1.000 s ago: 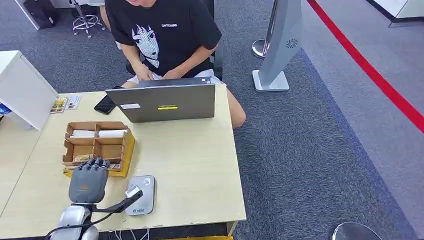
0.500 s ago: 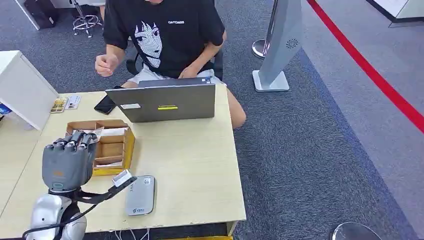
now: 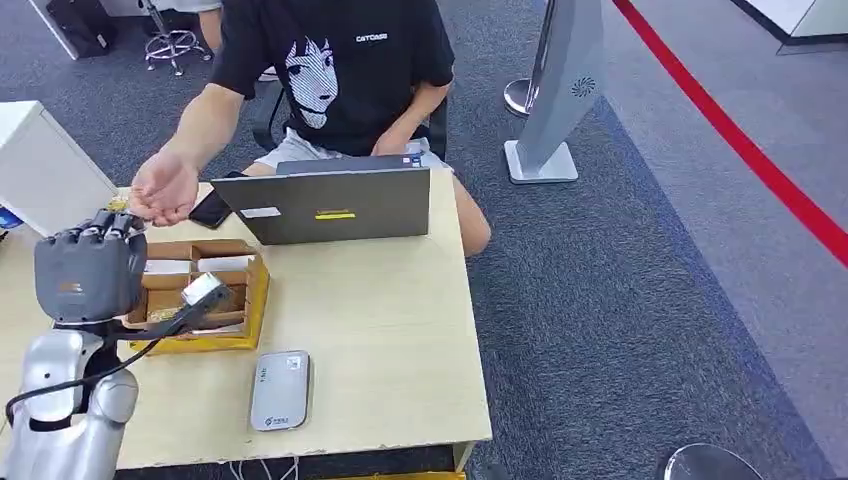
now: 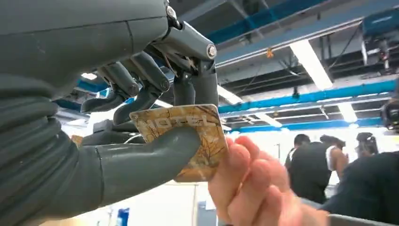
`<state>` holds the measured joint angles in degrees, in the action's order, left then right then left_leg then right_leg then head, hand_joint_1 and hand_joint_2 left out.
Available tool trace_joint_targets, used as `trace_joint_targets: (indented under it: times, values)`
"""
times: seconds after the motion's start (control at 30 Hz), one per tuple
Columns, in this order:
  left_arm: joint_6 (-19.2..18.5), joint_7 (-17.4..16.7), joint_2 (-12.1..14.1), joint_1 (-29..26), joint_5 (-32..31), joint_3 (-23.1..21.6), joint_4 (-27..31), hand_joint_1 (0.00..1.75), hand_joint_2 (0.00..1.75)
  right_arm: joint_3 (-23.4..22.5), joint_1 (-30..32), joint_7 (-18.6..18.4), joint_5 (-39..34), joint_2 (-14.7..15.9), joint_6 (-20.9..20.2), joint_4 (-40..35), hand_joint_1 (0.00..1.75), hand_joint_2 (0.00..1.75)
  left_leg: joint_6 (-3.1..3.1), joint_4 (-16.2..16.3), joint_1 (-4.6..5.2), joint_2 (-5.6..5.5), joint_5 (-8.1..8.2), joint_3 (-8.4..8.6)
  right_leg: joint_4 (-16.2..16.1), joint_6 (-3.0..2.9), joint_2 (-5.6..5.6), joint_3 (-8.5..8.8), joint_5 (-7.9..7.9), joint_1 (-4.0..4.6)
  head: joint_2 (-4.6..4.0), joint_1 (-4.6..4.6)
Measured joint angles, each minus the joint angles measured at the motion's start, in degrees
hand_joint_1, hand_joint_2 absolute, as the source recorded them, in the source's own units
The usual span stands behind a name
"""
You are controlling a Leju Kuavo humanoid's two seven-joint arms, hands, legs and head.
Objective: Pass the card to the sensor for recognition and then transmit it.
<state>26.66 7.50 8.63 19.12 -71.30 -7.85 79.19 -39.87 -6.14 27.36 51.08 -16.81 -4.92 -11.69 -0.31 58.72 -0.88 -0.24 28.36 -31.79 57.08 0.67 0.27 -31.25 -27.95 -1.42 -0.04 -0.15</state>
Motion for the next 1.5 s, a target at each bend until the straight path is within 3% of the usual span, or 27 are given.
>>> trace_joint_targets:
  times: [0.1, 0.13, 0.17, 0.37, 0.57, 0.77, 0.9, 1.0, 1.1, 1.2, 1.5]
  values:
    - [0.4, 0.1, 0.2, 0.2, 0.0, 0.8, -1.6, 1.75, 1.75, 0.2, 0.0, -0.1, -0.1, 0.0, -0.2, 0.0, 0.00, 1.75, 0.00, 0.0, 0.00, 0.01, 0.00, 0.00, 0.0, 0.00, 0.03, -0.02, 0.00, 0.00, -0.02, 0.00]
    - [0.5, 0.1, 0.3, 0.2, 0.0, 0.9, -2.0, 0.77, 1.75, 0.2, 0.0, -0.1, -0.2, 0.0, -0.3, 0.0, 0.00, 1.75, 0.00, 0.0, 0.00, 0.03, 0.01, -0.01, 0.0, 0.00, 0.06, -0.02, 0.00, 0.00, 0.00, 0.00]
    - [0.6, 0.2, 0.3, 0.2, 0.1, 1.2, -2.4, 0.00, 1.75, 0.2, 0.0, -0.1, -0.2, 0.0, -0.3, 0.0, 0.00, 1.75, 0.00, 0.0, 0.00, 0.05, 0.01, -0.01, 0.0, 0.00, 0.08, -0.03, 0.00, 0.00, -0.02, -0.02]
    - [4.9, 1.9, 0.2, -2.8, 0.9, 2.2, -1.8, 0.00, 1.75, 0.2, 0.0, -0.1, -0.9, 0.0, -0.2, 0.0, 0.00, 1.75, 0.03, 0.0, 0.01, 0.04, 0.05, -0.03, 0.0, 0.01, 0.08, -0.04, -0.02, 0.00, 0.00, -0.02]
    - [9.4, 4.7, -0.6, -9.1, 3.1, 3.0, 4.2, 0.00, 1.75, 0.2, 0.2, 0.6, -2.3, 0.0, -0.3, 0.0, 0.00, 1.75, 0.02, 0.0, 0.00, 0.05, 0.05, -0.03, 0.0, 0.02, 0.09, -0.05, -0.02, 0.00, 0.00, 0.00]
    - [13.0, 10.9, -2.5, -18.0, 12.6, 4.6, 14.9, 0.00, 1.75, -0.3, 0.5, 1.5, -4.0, 0.1, 0.3, 0.0, 0.00, 1.75, 0.02, 0.0, 0.00, 0.06, 0.06, -0.03, 0.0, 0.02, 0.10, -0.05, -0.03, 0.00, -0.02, -0.02]
    - [13.0, 17.8, -4.5, -23.6, 23.8, 6.8, 22.1, 0.00, 1.75, -1.2, 0.7, 2.1, -5.4, 0.2, 0.6, 0.0, 0.00, 1.75, 0.01, 0.0, 0.00, 0.09, 0.09, -0.03, 0.0, 0.02, 0.09, -0.05, -0.04, 0.00, -0.02, -0.04]
    - [11.0, 23.4, -7.0, -28.8, 35.7, 9.5, 27.8, 0.00, 1.75, -2.7, 1.2, 3.2, -7.7, 0.3, -0.6, 0.0, 0.00, 1.75, 0.01, 0.0, 0.00, 0.10, 0.10, -0.06, 0.0, 0.05, 0.07, -0.06, -0.08, 0.00, 0.00, -0.04]
    - [2.8, 29.2, -10.0, -32.6, 48.6, 13.9, 31.3, 0.00, 1.75, -3.8, 1.3, 3.4, -8.5, 0.3, -1.1, 0.0, 0.00, 1.75, 0.02, 0.0, 0.00, 0.10, 0.10, -0.06, -0.1, 0.05, 0.07, -0.07, -0.08, 0.00, -0.02, -0.02]
    - [0.2, 31.3, -12.3, -34.5, 49.7, 17.6, 33.1, 0.00, 1.75, -4.5, 1.4, 3.5, -8.6, 0.4, -1.2, 0.0, 0.00, 1.75, 0.01, 0.0, 0.00, 0.09, 0.10, -0.05, -0.1, 0.04, 0.03, -0.06, -0.08, 0.00, -0.02, -0.04]
    - [-0.8, 31.6, -15.1, -35.6, 49.7, 21.7, 35.0, 0.00, 1.75, -5.4, 1.4, 3.7, -8.6, 0.4, -1.2, 0.0, 0.00, 1.75, 0.01, 0.0, -0.01, 0.08, 0.06, -0.02, 0.0, 0.02, 0.03, -0.03, -0.04, 0.00, -0.02, 0.00]
